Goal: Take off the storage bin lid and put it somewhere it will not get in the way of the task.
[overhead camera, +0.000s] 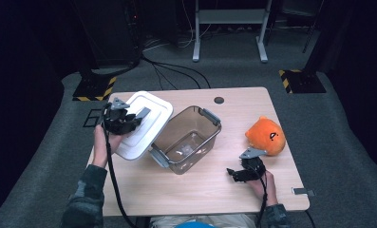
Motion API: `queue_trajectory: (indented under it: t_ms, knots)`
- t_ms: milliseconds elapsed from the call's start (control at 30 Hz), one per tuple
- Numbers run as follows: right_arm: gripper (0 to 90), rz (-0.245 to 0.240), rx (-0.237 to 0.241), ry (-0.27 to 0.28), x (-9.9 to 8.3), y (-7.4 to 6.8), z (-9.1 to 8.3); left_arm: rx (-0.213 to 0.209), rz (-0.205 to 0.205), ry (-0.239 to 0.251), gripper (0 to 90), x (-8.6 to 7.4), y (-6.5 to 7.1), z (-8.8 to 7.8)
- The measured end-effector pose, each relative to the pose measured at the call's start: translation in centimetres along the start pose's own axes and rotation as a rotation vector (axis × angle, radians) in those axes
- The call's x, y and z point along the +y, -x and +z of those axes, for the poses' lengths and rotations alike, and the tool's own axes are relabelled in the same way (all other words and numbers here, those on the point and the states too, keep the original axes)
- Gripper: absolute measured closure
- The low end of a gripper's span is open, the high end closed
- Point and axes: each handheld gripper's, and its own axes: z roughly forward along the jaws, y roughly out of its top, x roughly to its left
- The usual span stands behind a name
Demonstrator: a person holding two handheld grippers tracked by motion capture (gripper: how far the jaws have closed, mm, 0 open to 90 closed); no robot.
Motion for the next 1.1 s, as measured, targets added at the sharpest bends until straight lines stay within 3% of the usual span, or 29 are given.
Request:
queue_trajectory:
  t_ms: [467, 700, 1100]
  knots:
    - [13.1, -0.005, 0.001, -0.005, 0.0, 0.1, 0.1, 0.059, -0.075, -0.010, 66.4, -1.7, -2.7, -0.2]
    - [0.0, -0.031, 0.019, -0.041, 0.2, -0.1, 0.4, 0.089, -0.094, -0.012, 66.4, -2.5, -3.6, -0.3]
    - [0.0, -0.047, 0.042, -0.043, 0.2, -0.3, 0.4, 0.122, -0.150, -0.032, 66.4, -4.2, -5.0, 0.5]
